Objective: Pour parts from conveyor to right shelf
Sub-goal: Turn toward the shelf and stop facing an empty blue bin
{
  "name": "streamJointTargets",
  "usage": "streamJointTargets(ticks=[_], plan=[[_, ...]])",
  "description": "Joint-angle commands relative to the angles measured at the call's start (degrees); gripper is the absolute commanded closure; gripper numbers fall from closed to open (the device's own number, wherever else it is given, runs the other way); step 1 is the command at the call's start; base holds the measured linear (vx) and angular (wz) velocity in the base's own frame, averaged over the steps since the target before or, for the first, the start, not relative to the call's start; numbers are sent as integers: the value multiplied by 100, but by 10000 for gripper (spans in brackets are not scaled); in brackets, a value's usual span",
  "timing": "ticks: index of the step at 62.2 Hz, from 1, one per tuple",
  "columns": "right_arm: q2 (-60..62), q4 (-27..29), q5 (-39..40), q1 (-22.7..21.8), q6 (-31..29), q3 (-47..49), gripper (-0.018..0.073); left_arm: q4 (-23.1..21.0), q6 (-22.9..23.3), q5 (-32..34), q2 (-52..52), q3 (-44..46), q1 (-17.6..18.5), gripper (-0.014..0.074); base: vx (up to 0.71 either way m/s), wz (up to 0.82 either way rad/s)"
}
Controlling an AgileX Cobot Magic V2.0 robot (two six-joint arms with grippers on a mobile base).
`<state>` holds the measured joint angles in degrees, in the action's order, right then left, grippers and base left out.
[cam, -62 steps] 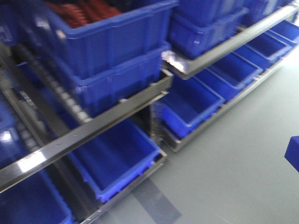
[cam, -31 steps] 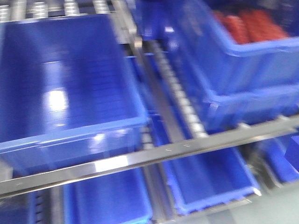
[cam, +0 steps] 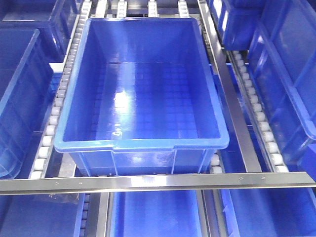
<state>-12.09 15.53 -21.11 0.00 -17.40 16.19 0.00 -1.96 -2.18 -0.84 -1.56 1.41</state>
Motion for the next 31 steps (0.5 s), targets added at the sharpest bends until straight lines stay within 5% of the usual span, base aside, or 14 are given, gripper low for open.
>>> streamJointTargets(ticks=[1,31], plan=[[-51,29,444,-24,-31,163,564,0,49,414,-64,-171,5,603,3,9],[-51,29,444,-24,-31,163,564,0,49,414,-64,-171,5,603,5,2]])
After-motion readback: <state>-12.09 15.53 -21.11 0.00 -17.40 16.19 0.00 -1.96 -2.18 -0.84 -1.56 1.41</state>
